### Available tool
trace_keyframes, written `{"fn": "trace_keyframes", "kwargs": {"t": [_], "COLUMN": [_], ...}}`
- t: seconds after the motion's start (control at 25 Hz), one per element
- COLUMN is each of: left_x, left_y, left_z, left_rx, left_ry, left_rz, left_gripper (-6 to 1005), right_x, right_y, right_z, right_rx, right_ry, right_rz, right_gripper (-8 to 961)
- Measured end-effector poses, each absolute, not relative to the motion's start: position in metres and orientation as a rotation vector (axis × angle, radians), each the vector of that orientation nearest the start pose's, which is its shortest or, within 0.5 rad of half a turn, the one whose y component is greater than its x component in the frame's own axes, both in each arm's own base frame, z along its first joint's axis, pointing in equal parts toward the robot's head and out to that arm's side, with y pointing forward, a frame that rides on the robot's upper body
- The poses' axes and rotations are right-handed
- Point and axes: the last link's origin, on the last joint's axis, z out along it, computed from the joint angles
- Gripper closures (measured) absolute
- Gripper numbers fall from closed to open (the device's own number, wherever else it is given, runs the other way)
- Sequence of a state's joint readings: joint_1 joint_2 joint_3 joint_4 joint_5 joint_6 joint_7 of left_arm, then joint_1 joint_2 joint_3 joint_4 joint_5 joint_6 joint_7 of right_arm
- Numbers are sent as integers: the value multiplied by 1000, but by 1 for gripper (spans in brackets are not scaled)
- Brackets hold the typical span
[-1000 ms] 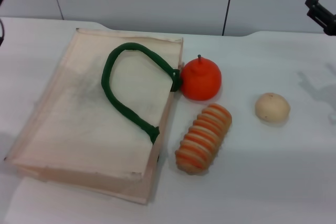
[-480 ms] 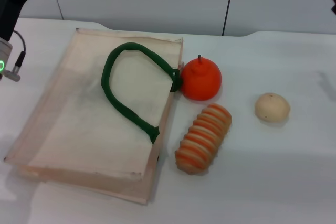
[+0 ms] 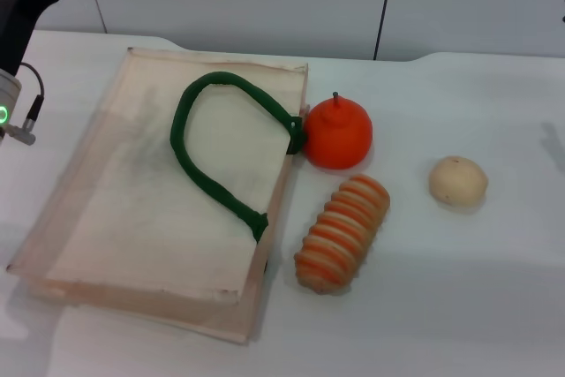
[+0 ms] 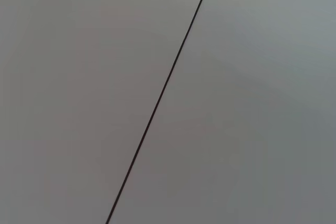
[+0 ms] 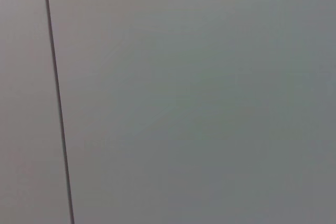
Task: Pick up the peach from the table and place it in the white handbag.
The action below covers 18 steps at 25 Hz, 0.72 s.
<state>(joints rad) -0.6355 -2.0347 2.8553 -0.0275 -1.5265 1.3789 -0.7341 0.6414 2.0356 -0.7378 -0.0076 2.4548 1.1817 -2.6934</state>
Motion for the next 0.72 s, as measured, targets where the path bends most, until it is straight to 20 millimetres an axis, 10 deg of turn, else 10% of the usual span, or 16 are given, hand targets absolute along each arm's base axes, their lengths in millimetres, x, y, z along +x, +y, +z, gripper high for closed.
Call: {"fn": "trace_keyframes", "kwargs": {"t": [0.72], "left_x": [-286], "left_y": [382], "left_z": [51], "left_rx": [-1426], "left_ry": [-708], "left_rz": [-1314], "left_gripper": [144], "right_x": [300], "right_y": [391], "right_z": [25], "right_rx": [-1592], "right_ry": [580], "right_rz": [884], "right_gripper": [56]}}
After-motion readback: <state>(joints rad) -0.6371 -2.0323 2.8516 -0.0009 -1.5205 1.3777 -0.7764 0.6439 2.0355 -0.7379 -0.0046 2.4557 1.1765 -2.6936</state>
